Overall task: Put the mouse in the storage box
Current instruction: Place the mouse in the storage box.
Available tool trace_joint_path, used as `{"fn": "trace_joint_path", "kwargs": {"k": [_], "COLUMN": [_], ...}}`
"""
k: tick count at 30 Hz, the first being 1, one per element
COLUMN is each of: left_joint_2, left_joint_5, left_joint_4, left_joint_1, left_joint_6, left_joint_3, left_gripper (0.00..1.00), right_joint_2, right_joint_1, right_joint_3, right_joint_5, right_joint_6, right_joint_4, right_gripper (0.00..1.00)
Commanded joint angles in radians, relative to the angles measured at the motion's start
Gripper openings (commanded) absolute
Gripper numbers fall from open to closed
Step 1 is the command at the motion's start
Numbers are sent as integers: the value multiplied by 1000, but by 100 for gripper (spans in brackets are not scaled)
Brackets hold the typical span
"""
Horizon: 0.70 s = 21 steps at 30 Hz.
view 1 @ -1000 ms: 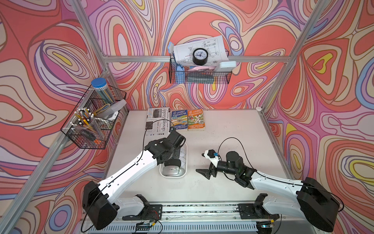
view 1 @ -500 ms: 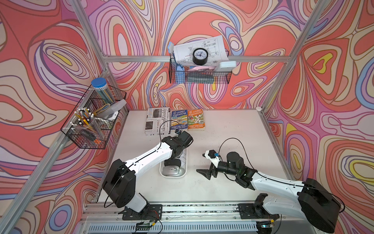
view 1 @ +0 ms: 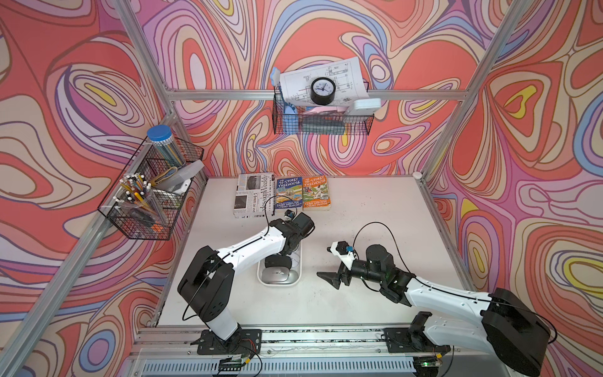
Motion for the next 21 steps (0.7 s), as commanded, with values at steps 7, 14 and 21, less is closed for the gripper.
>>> {"fn": "trace_joint_path", "kwargs": {"k": [7,14,21], "left_joint_2": [-49,-150,-312], "left_joint_5": [106,271,273], "left_joint_4": [31,101,206], "left_joint_1": [-13,-26,-22], "left_joint_6": [-17,-31,2], "left_joint_3": [-4,-50,-117], "left_gripper": [46,65,82], "right_joint_2": [1,-1,-23], "right_joint_1": [3,3,-1], "right_joint_3": [-5,-4,-2], "right_joint_5": [11,19,82], "right_joint_6": [3,3,41], "right_joint_4": [7,4,18], "right_gripper": [98,98,98]}}
